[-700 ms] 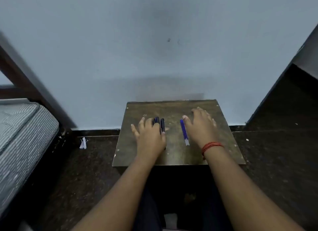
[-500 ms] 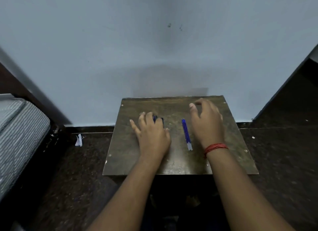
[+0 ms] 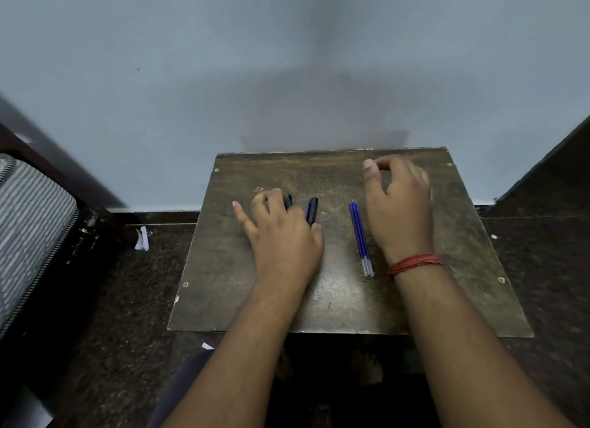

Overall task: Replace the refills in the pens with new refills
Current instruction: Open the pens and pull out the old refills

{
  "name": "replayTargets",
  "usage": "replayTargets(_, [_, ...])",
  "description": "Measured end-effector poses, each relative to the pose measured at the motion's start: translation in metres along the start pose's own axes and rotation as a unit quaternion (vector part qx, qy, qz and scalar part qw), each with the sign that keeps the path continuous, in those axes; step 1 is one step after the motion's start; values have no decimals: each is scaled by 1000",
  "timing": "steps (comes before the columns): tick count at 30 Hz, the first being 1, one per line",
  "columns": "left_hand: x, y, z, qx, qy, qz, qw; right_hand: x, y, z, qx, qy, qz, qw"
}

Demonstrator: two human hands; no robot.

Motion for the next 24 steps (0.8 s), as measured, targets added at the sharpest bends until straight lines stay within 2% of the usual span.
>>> replayTargets(2, [-3,-1,-2,1,30,-34,999,0,-2,-2,3,-6,-2,1000])
replayTargets(5, [-13,-6,-6,5,167,-96,981,1,-5,-5,27,-61,25,997])
replayTargets(7, [-16,-9,-13,8,267,-65,961,6,-8,-6,71,-162,85,981])
replayTargets(10, [-13,-11,-23,12,380,-15,925,9,-10,-5,130,-294,155,934])
replayTargets(16, [-9,-6,-30,80,402,-6,912,9,-9,-7,147,-328,180,916])
replayTargets(24, [-8,-9,-30,101,428,2,898,9,-7,-7,141,-375,163,902])
Point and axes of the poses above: each hand's wrist, its own y-axis away from the middle knuckle, its own x-axis out of the palm, z = x × y, the point moved 3 cm from there along -y, towards the middle knuckle, and after that the axes turned 11 degrees about -y, right-handed, at the moved point
